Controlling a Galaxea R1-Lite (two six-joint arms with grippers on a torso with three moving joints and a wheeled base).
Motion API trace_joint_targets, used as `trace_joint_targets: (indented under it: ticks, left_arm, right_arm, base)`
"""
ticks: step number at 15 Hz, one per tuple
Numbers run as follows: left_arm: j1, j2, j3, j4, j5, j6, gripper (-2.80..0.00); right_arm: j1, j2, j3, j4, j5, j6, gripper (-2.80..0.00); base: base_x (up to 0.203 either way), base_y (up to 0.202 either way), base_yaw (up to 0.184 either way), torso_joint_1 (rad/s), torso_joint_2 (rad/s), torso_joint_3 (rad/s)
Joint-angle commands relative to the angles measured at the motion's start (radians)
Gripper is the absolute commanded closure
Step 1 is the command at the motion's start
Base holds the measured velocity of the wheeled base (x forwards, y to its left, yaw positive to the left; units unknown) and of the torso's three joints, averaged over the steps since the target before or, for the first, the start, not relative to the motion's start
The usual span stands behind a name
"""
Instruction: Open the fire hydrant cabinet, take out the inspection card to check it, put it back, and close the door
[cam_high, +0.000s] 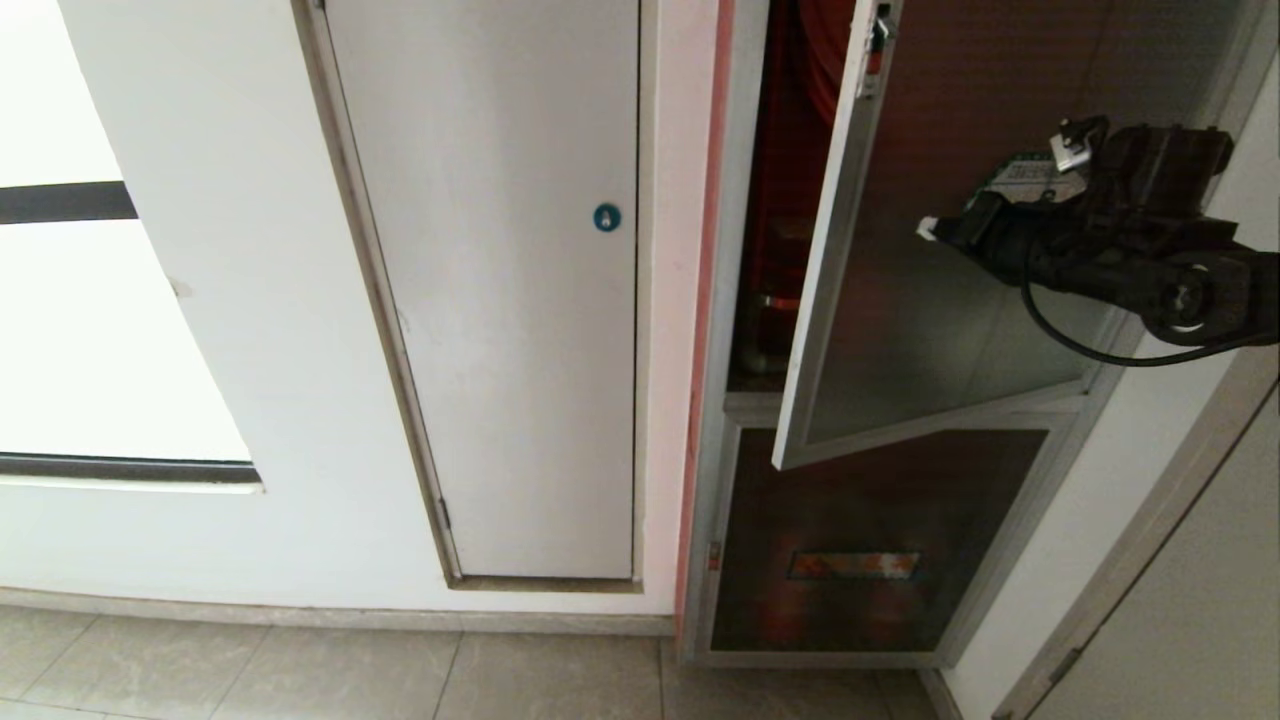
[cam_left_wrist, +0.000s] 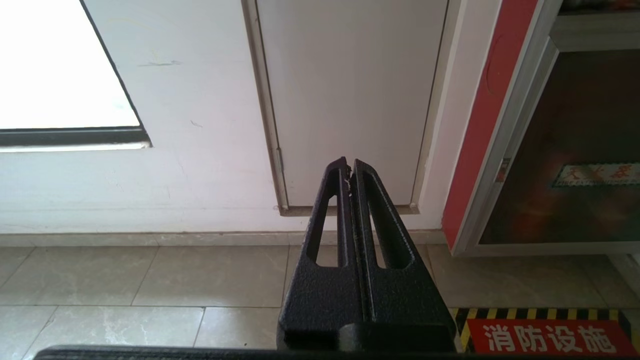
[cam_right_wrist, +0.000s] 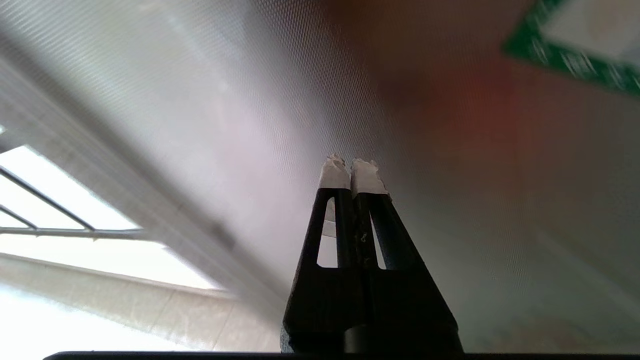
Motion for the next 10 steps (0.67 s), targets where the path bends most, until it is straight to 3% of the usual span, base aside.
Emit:
trace_joint_targets:
  ticks: [1, 10]
  left_arm:
    - [-0.001, 0.001, 0.002, 0.000, 0.001, 0.000, 0.00]
    - [0.000, 0.001, 0.002, 0.000, 0.000, 0.000, 0.00]
  right_arm:
    - [0.002, -0.128, 0.090, -0.001, 0.003, 0.002, 0.00]
    - [0.022, -0.822, 0.639, 0.012, 0.027, -0.089, 0.00]
  base:
    - [0.000, 0.000, 0.000, 0.000, 0.00, 0.000]
    - [0.000, 0.000, 0.000, 0.000, 0.00, 0.000]
